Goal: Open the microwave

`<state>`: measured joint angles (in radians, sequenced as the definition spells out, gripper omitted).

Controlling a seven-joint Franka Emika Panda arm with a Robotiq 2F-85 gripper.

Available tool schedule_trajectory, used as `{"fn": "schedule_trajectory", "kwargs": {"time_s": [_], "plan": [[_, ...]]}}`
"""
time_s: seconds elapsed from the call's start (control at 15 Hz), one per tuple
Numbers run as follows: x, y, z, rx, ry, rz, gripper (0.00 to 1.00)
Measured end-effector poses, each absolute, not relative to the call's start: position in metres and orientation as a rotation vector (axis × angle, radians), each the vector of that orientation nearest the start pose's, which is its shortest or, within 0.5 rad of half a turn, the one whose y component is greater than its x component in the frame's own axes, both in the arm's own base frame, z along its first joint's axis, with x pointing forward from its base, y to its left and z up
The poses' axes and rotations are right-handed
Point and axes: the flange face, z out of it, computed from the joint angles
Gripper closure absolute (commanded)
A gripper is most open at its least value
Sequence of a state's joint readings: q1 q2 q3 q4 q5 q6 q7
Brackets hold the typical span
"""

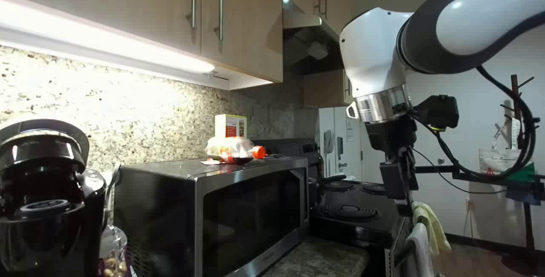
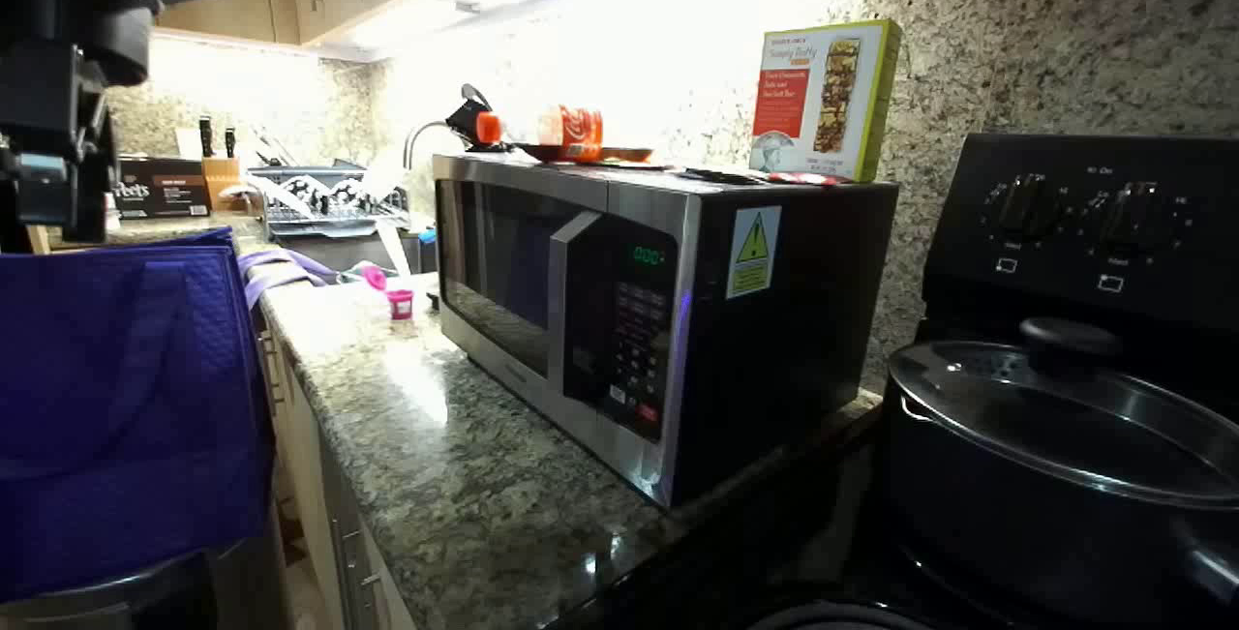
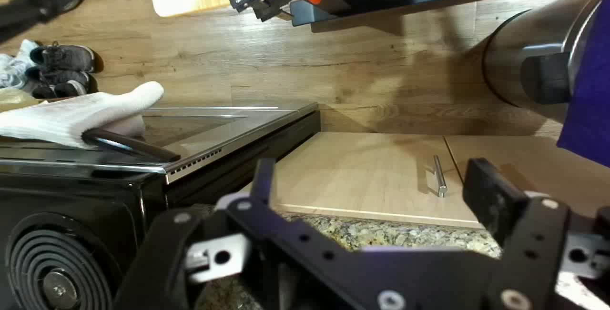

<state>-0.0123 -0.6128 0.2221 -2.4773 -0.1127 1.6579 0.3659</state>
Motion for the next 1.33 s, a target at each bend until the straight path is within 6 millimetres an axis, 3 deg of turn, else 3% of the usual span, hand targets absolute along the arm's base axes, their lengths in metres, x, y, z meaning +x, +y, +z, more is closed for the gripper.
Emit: {"fn": "schedule_trajectory", "kwargs": {"time_s": [0.47, 0.67, 1.0, 1.33], "plan": [[0.337, 0.065, 0.481, -3.401, 0.322, 0.257, 0.0], [0.343, 0.049, 0.487, -3.408, 0.373, 0.205, 0.0], [0.371, -0.004, 0.517, -3.454, 0.466, -0.158, 0.0], [0.412, -0.031, 0.532, -3.384, 0.302, -0.595, 0.0]]}}
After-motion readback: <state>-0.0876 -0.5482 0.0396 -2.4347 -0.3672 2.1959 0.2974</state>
